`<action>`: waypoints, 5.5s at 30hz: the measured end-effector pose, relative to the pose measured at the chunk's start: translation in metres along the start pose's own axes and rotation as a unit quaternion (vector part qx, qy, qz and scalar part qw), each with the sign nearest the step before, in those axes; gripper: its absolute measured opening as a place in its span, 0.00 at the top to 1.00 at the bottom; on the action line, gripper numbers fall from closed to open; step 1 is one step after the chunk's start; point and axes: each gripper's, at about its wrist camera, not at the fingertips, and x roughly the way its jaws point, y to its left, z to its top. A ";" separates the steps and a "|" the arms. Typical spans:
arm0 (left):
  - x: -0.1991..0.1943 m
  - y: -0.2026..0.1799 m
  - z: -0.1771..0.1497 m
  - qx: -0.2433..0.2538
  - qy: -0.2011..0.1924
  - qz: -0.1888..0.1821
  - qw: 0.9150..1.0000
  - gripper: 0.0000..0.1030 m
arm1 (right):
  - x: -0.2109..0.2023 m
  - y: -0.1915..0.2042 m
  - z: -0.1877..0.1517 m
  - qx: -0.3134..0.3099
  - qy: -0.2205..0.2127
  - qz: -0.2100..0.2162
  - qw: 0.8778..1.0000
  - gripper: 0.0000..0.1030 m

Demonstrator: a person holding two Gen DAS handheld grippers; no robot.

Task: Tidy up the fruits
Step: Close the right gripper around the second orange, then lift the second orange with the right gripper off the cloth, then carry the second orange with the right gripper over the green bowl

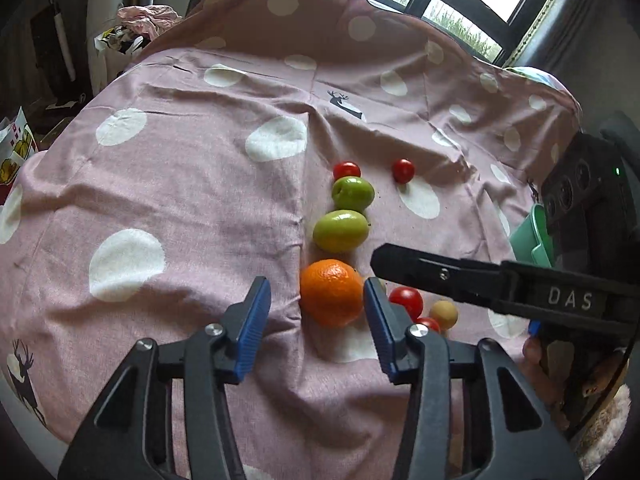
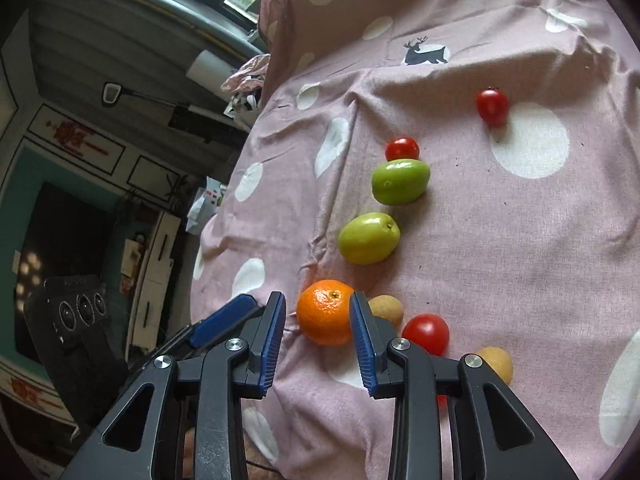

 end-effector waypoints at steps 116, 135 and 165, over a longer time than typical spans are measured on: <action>-0.022 -0.240 -0.007 0.238 -0.117 -0.105 0.958 0.62 | -0.206 -0.054 -0.042 -0.003 -0.253 -0.124 0.959 0.56; 0.032 -0.312 -0.015 0.264 -0.074 -0.145 0.951 0.61 | -0.245 -0.131 -0.054 0.107 -0.265 -0.151 0.946 0.56; 0.072 -0.326 -0.016 0.255 -0.013 -0.185 0.949 0.62 | -0.240 -0.166 -0.052 0.162 -0.222 -0.208 0.939 0.54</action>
